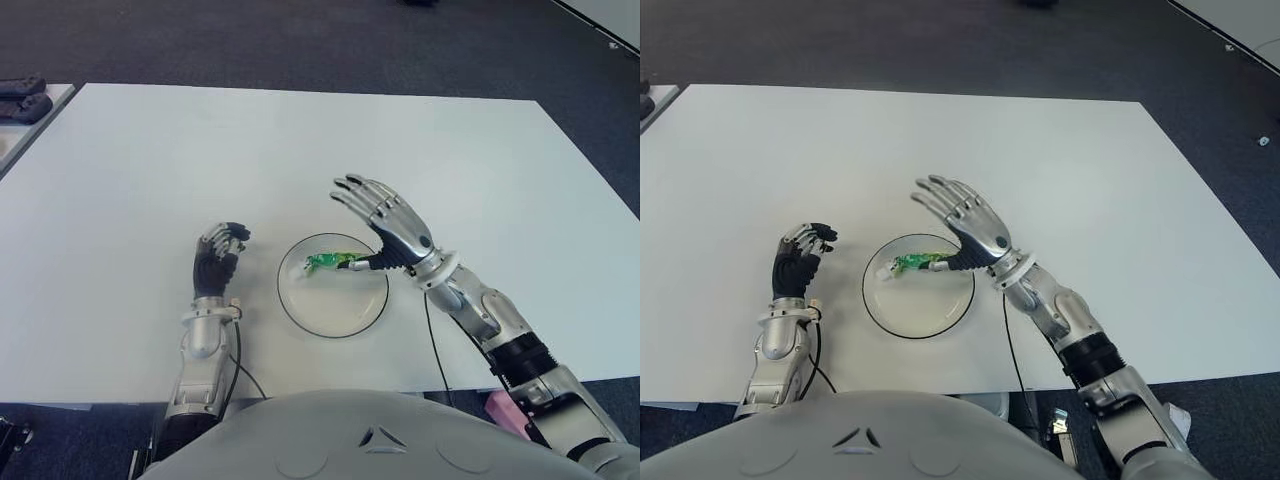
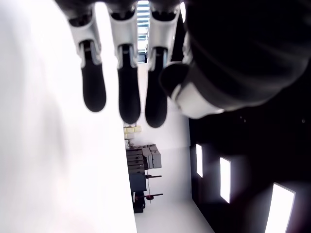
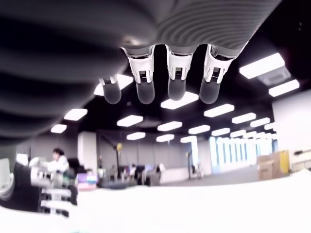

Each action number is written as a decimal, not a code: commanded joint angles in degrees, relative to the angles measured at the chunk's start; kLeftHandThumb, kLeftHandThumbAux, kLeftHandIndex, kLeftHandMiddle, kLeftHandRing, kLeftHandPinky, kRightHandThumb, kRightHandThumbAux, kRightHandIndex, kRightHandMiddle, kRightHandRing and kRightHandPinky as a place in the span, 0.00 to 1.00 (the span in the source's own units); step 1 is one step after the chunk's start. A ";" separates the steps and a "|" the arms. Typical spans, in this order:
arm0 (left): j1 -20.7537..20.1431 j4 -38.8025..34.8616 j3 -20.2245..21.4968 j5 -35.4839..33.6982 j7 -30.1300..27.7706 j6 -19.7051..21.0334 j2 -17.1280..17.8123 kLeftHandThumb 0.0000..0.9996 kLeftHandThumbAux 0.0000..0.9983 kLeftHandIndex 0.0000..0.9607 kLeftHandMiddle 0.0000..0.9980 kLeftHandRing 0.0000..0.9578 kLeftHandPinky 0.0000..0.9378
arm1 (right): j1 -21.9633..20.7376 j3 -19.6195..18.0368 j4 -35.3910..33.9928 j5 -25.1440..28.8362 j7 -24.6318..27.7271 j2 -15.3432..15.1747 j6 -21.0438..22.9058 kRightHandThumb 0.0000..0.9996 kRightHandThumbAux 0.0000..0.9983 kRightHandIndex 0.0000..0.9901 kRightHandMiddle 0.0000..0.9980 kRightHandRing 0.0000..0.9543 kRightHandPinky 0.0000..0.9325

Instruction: Put the toothpaste on the table into the plate.

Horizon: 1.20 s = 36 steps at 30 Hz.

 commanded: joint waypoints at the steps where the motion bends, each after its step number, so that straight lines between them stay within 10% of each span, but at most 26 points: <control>1: -0.31 0.78 0.18 -0.24 -0.66 0.67 0.30 0.72 0.72 0.44 0.46 0.46 0.48 | 3.33 -3.41 -2.44 4.95 0.05 1.40 -1.57 0.00 0.63 0.00 0.00 0.00 0.00; 23: -1.13 2.20 0.39 -0.84 -1.11 -0.60 1.11 0.72 0.72 0.45 0.46 0.46 0.48 | 10.44 -15.49 4.81 17.01 -9.37 18.23 -4.20 0.09 0.99 0.33 0.34 0.35 0.40; 29: -1.24 1.98 0.40 -0.63 -0.96 0.03 1.20 0.72 0.72 0.45 0.46 0.46 0.47 | 11.58 -18.08 5.51 17.06 -10.92 21.46 -1.03 0.58 0.79 0.41 0.40 0.42 0.44; 36: -1.39 1.87 0.38 -0.57 -0.85 0.48 1.14 0.72 0.72 0.45 0.46 0.46 0.47 | 11.74 -19.56 7.22 16.37 -11.77 23.31 0.84 0.69 0.74 0.43 0.46 0.48 0.47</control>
